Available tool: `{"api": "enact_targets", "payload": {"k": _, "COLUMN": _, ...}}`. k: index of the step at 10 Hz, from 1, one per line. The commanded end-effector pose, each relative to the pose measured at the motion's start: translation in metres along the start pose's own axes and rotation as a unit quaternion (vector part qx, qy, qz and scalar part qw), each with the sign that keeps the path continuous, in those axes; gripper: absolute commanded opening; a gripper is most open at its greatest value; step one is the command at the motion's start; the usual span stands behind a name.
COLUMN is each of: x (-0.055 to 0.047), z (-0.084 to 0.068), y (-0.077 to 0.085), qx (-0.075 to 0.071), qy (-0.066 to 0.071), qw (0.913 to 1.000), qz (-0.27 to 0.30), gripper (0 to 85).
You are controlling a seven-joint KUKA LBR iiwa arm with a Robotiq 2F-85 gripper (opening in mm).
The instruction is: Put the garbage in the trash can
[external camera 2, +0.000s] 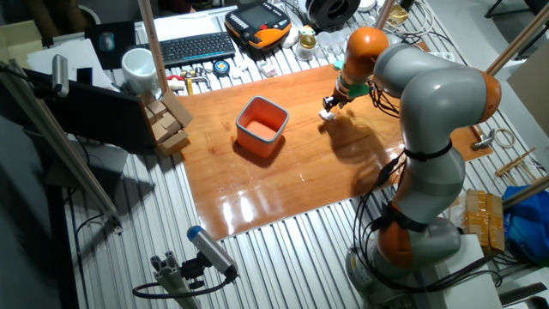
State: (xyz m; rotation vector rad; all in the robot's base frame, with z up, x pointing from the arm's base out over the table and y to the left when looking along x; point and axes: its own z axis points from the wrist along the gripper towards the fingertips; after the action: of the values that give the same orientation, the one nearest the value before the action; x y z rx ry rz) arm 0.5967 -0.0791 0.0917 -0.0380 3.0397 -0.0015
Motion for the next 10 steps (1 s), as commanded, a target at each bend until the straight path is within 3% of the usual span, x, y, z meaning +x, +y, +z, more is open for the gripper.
{"api": "enact_targets", "payload": {"k": 1, "x": 0.0, "z": 0.004, "y": 0.0, "qx": 0.0, "qy": 0.0, "qw": 1.0, "qz": 0.001, "gripper": 85.0}}
{"api": "enact_targets", "payload": {"k": 3, "x": 0.0, "z": 0.014, "y": 0.001, "qx": 0.002, "qy": -0.005, "qw": 1.0, "qz": 0.002, "gripper": 85.0}}
{"api": "enact_targets", "payload": {"k": 4, "x": 0.0, "z": 0.019, "y": 0.003, "qx": 0.001, "qy": -0.005, "qw": 1.0, "qz": 0.003, "gripper": 68.0}}
{"api": "enact_targets", "payload": {"k": 10, "x": 0.001, "z": 0.034, "y": 0.001, "qx": -0.001, "qy": -0.007, "qw": 1.0, "qz": -0.002, "gripper": 68.0}}
